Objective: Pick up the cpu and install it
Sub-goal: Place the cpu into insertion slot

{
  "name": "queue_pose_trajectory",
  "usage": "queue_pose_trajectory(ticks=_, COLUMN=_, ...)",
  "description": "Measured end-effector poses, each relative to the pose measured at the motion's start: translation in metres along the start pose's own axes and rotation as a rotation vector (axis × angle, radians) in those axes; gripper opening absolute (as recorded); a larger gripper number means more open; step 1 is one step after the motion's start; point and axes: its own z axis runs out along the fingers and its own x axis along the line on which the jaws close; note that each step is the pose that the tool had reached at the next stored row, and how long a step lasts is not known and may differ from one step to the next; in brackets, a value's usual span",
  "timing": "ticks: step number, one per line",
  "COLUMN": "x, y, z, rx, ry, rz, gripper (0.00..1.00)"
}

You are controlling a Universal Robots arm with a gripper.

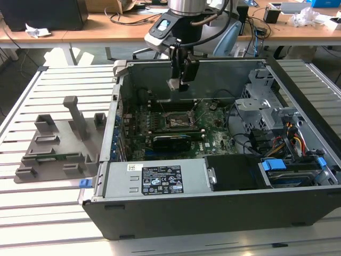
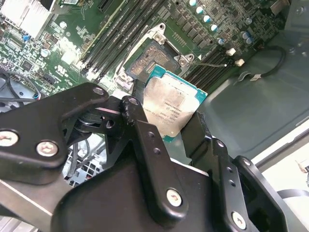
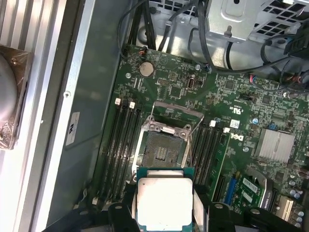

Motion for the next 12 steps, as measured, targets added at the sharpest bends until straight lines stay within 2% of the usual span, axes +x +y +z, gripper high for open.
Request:
queue_pose_trajectory(ticks=9, x=0.0000, y=0.0000, z=0.0000, rx=-0.0001, ry=0.0021, rz=0.046, gripper=0.55)
queue_pose_trajectory(ticks=12, x=0.0000, y=0.0000, z=0.0000, rx=-0.0004, ry=0.0060, rz=0.133, gripper=0.55)
